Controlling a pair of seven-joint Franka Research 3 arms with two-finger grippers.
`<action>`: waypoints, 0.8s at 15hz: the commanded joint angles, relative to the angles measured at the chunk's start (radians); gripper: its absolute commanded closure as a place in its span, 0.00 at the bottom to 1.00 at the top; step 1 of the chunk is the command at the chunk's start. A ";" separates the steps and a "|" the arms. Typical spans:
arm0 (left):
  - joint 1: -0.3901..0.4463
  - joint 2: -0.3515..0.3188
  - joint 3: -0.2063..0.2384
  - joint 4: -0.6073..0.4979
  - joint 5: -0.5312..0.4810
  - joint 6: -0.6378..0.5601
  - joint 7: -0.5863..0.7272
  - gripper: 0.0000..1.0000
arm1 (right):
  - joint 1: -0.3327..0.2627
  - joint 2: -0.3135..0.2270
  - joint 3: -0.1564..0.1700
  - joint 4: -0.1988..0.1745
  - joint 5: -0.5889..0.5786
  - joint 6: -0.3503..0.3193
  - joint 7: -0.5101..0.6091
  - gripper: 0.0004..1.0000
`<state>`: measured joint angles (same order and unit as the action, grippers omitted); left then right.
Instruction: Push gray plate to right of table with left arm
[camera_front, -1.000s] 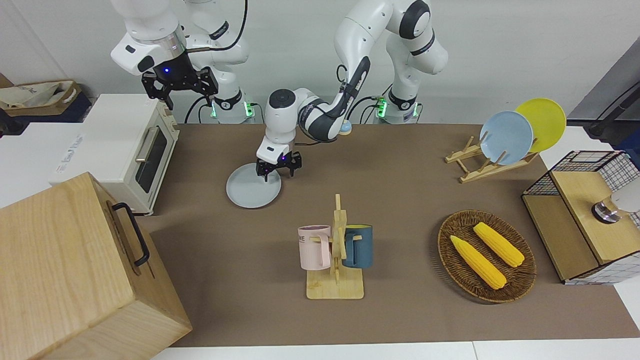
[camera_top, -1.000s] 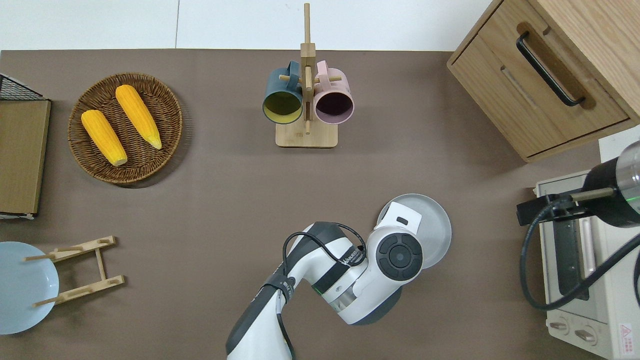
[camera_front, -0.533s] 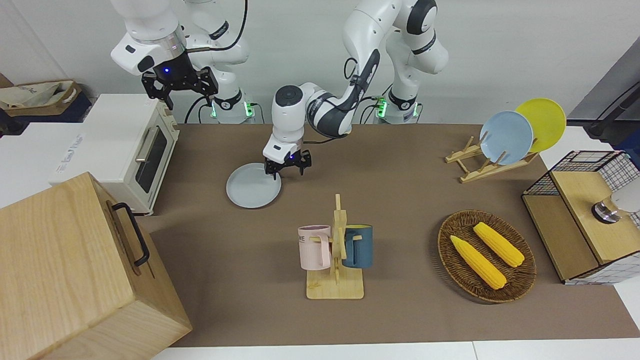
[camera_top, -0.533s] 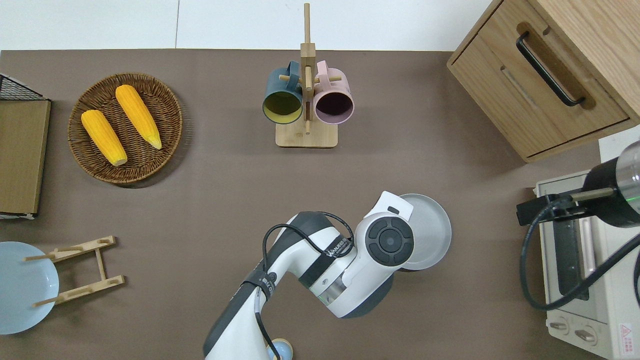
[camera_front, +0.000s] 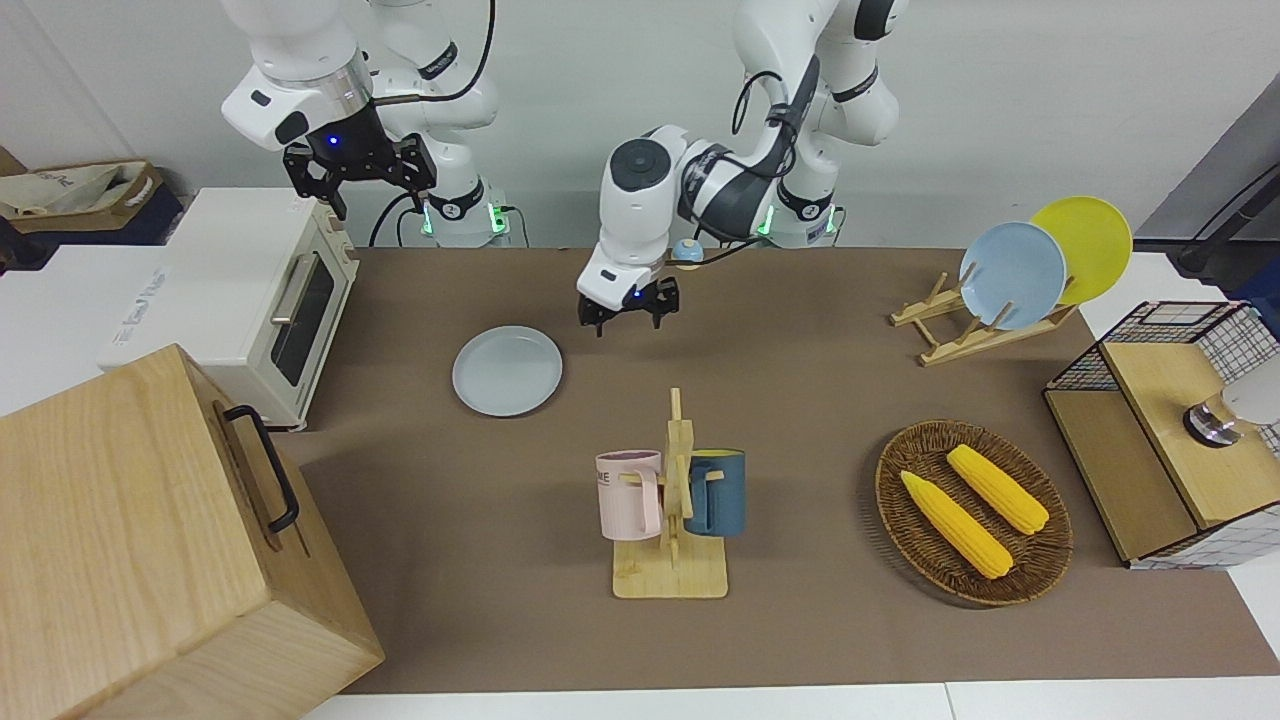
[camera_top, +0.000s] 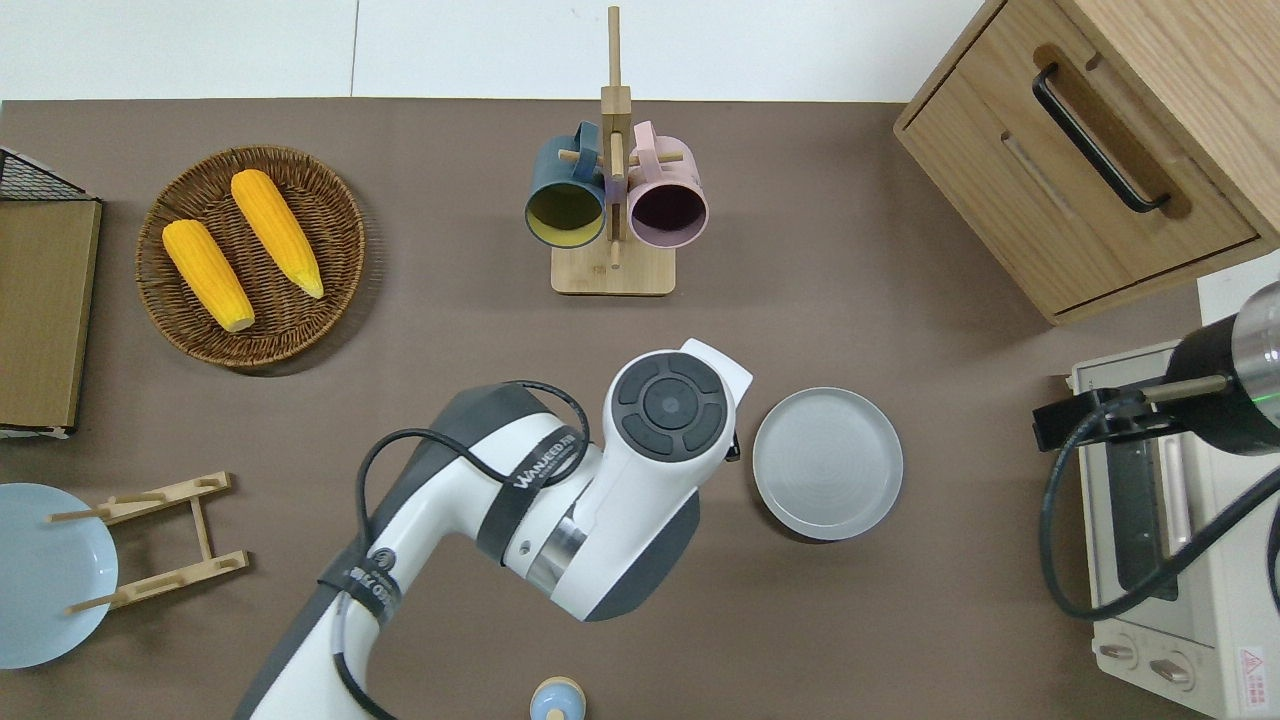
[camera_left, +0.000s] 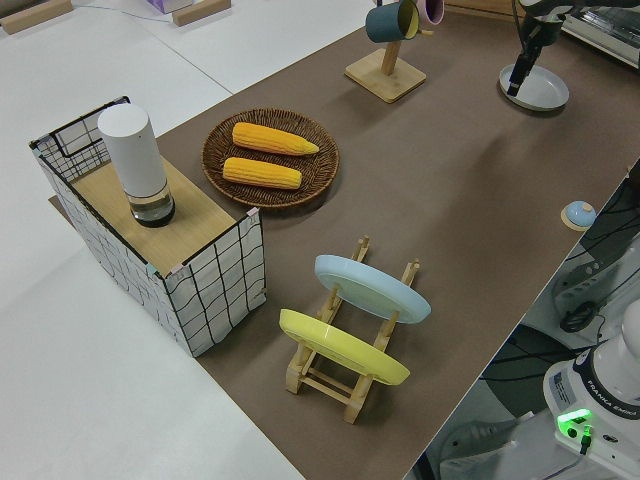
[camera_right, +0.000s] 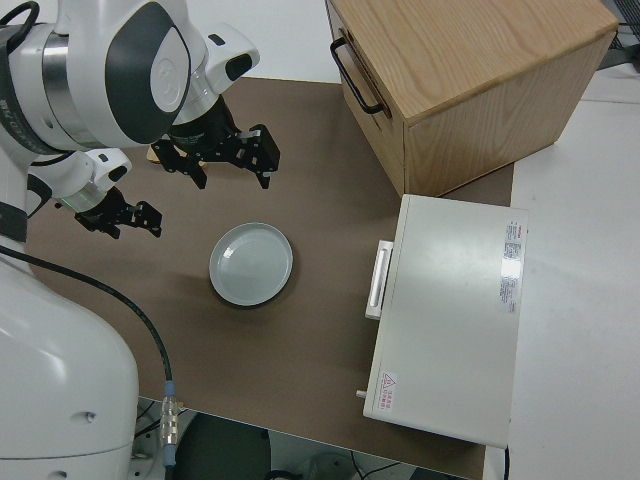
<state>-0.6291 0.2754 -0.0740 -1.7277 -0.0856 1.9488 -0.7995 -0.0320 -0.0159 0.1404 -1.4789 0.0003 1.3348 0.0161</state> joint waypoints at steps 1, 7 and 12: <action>0.066 -0.114 0.002 -0.087 -0.031 -0.065 0.107 0.00 | -0.019 -0.002 0.016 0.009 0.004 -0.016 0.012 0.02; 0.196 -0.205 0.008 -0.089 -0.031 -0.221 0.290 0.00 | -0.020 -0.002 0.016 0.009 0.004 -0.016 0.013 0.02; 0.360 -0.278 0.008 -0.087 -0.028 -0.324 0.503 0.00 | -0.020 -0.002 0.016 0.009 0.004 -0.016 0.013 0.02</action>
<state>-0.3539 0.0666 -0.0606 -1.7751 -0.1000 1.6656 -0.4146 -0.0320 -0.0159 0.1404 -1.4789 0.0003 1.3348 0.0161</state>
